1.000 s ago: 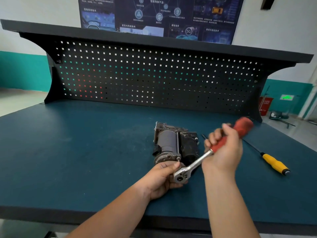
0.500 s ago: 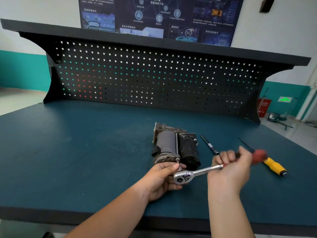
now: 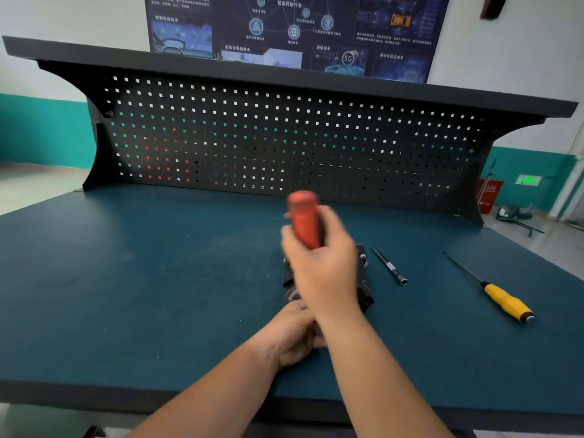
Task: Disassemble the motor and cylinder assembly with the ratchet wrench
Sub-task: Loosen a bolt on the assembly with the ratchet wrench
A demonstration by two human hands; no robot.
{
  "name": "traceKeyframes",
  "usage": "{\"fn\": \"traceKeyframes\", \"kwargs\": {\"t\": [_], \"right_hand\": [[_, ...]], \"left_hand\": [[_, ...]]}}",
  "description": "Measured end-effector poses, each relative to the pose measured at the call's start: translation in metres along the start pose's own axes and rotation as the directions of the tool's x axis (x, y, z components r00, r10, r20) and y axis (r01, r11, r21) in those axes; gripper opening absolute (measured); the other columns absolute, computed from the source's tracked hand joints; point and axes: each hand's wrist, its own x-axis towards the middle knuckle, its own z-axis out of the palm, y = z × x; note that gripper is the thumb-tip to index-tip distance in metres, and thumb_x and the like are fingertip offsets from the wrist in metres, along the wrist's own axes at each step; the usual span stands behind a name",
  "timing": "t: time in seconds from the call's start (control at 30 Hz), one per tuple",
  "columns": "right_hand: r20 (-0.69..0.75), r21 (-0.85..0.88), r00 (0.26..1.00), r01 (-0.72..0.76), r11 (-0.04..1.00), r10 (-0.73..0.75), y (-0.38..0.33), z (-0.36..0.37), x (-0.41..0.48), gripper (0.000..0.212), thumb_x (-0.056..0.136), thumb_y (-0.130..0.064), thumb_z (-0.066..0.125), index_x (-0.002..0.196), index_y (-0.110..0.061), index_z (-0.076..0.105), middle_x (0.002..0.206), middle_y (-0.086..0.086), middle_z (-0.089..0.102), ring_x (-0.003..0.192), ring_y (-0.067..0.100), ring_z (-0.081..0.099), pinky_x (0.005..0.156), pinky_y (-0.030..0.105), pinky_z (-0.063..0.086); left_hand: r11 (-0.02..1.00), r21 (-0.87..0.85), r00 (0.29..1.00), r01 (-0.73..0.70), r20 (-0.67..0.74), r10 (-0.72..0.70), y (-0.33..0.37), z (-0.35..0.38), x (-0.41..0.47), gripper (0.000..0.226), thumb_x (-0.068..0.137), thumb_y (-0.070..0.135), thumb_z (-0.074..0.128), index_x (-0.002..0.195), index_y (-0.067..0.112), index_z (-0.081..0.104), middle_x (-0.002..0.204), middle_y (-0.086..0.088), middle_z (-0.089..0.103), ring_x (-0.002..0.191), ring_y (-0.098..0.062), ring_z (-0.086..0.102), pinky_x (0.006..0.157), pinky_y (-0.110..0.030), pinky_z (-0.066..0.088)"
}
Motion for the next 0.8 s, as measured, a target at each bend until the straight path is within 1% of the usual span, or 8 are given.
{"fn": "traceKeyframes", "kwargs": {"t": [0.07,0.17,0.3,0.4,0.47,0.53,0.67,0.8], "right_hand": [[-0.262,0.259,0.956,-0.062,0.964,0.131,0.002,-0.022,0.001,0.017,0.074,-0.013,0.065,0.077,-0.027,0.058,0.055,-0.017,0.058,0.046,-0.005,0.048,0.049,0.008,0.039],[-0.459,0.665,0.760,-0.050,0.745,0.461,0.022,-0.063,-0.003,0.018,0.084,-0.004,0.055,0.076,-0.020,0.050,0.046,-0.011,0.044,0.039,0.002,0.038,0.042,0.016,0.032],[-0.372,0.888,0.455,-0.077,0.452,0.809,0.051,-0.093,-0.018,0.028,0.092,-0.022,0.042,0.066,-0.022,0.031,0.043,-0.010,0.030,0.039,0.006,0.027,0.047,0.019,0.022],[-0.331,0.921,0.401,-0.062,0.385,0.855,0.062,-0.095,-0.026,0.028,0.091,-0.025,0.041,0.065,-0.022,0.031,0.042,-0.011,0.030,0.037,0.005,0.026,0.046,0.018,0.021],[-0.367,0.903,0.405,-0.063,0.426,0.837,0.060,-0.093,-0.024,0.026,0.091,-0.023,0.042,0.068,-0.022,0.031,0.043,-0.011,0.030,0.038,0.005,0.027,0.046,0.019,0.022],[-0.441,0.852,0.456,-0.059,0.520,0.773,0.052,-0.089,-0.017,0.023,0.090,-0.019,0.044,0.072,-0.021,0.031,0.045,-0.011,0.030,0.039,0.006,0.028,0.043,0.019,0.024],[-0.493,0.683,0.708,-0.046,0.729,0.506,0.028,-0.066,-0.005,0.022,0.090,-0.002,0.046,0.076,-0.019,0.040,0.045,-0.011,0.035,0.038,0.004,0.032,0.040,0.018,0.027],[-0.316,0.509,0.916,-0.058,0.859,0.249,0.008,-0.039,0.002,0.014,0.080,-0.013,0.059,0.078,-0.025,0.052,0.047,-0.012,0.044,0.039,0.003,0.037,0.040,0.015,0.033]], "left_hand": [[1.000,0.004,0.999,0.008,-0.044,-0.007,0.000,-0.001,0.001,0.026,0.087,0.009,0.057,0.068,0.012,0.075,0.067,-0.004,0.069,0.058,-0.012,0.066,0.052,-0.024,0.056],[1.000,0.005,0.998,0.008,-0.062,-0.007,0.003,0.003,-0.002,0.021,0.077,0.022,0.059,0.068,0.014,0.076,0.068,-0.004,0.071,0.055,-0.011,0.068,0.042,-0.020,0.052],[1.000,0.024,0.999,0.002,-0.049,-0.001,0.002,0.003,-0.003,0.020,0.075,0.026,0.061,0.071,0.015,0.077,0.072,-0.004,0.073,0.058,-0.011,0.068,0.041,-0.018,0.050],[0.999,0.032,0.999,0.006,-0.054,-0.005,0.003,0.004,-0.004,0.020,0.074,0.027,0.062,0.074,0.016,0.078,0.075,-0.004,0.073,0.060,-0.013,0.069,0.043,-0.019,0.052],[0.999,0.035,0.999,0.015,-0.048,-0.013,0.004,0.004,-0.005,0.020,0.075,0.027,0.062,0.076,0.016,0.079,0.076,-0.005,0.073,0.061,-0.014,0.069,0.044,-0.020,0.052],[0.999,0.028,0.999,0.021,-0.032,-0.021,0.005,0.003,-0.006,0.020,0.076,0.025,0.062,0.079,0.015,0.079,0.078,-0.006,0.074,0.063,-0.014,0.070,0.046,-0.022,0.053],[1.000,0.012,0.999,0.021,-0.028,-0.021,0.003,0.001,-0.003,0.020,0.076,0.024,0.062,0.079,0.013,0.079,0.075,-0.006,0.073,0.063,-0.014,0.070,0.049,-0.023,0.054],[1.000,-0.014,0.999,0.021,-0.035,-0.022,0.003,0.004,-0.002,0.021,0.080,0.024,0.061,0.072,0.012,0.076,0.075,-0.005,0.073,0.065,-0.013,0.070,0.059,-0.025,0.057]]}}
